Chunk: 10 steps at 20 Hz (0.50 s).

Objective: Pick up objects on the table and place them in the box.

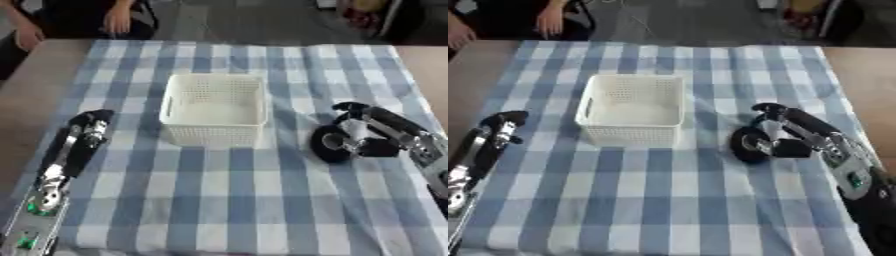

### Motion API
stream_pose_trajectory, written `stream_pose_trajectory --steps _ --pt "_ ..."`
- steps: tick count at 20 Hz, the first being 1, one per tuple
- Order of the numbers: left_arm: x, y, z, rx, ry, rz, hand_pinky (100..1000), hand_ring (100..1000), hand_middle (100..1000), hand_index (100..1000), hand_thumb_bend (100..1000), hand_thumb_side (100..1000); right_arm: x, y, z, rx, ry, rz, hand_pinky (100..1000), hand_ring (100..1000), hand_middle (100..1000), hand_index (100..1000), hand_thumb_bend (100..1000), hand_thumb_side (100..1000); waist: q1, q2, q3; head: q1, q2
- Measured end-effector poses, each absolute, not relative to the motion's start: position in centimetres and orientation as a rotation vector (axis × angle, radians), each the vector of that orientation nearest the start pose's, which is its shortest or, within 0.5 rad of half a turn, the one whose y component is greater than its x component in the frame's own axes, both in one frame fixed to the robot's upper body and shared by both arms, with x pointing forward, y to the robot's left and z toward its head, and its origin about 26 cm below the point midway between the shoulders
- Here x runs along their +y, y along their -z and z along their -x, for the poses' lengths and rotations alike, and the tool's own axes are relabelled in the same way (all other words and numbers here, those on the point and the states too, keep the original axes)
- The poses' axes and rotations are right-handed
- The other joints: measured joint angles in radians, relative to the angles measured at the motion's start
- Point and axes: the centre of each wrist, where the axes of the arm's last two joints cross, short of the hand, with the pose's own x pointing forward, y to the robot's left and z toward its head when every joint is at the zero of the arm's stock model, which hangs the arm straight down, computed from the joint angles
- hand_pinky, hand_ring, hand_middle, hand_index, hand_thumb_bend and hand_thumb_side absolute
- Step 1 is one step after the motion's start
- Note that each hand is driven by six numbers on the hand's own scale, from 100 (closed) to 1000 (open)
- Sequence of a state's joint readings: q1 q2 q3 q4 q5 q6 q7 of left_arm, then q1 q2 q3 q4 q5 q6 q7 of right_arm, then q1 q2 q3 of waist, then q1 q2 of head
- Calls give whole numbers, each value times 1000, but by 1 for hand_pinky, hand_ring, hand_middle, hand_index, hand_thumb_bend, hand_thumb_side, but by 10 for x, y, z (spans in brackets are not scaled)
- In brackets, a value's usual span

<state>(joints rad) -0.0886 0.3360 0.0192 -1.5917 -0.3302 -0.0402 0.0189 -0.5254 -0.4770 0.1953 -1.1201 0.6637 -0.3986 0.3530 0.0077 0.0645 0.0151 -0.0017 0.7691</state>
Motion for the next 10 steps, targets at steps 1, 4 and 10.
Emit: stream_pose_trajectory --steps 1,4,10 --pt "322 -43 -299 -1662 512 -548 621 774 784 829 307 1000 -317 -66 -403 -1482 -1529 475 1000 966 944 782 349 817 0 0 0 0 0" --pt "322 -42 -299 -1660 509 -545 621 774 784 829 307 1000 -318 -62 -402 -1463 -1544 469 1000 966 944 782 350 814 0 0 0 0 0" --pt "321 -42 -299 -1661 508 -543 624 782 789 825 289 1000 -315 -57 -404 -1453 -1556 459 1000 966 945 776 360 804 0 0 0 0 0"
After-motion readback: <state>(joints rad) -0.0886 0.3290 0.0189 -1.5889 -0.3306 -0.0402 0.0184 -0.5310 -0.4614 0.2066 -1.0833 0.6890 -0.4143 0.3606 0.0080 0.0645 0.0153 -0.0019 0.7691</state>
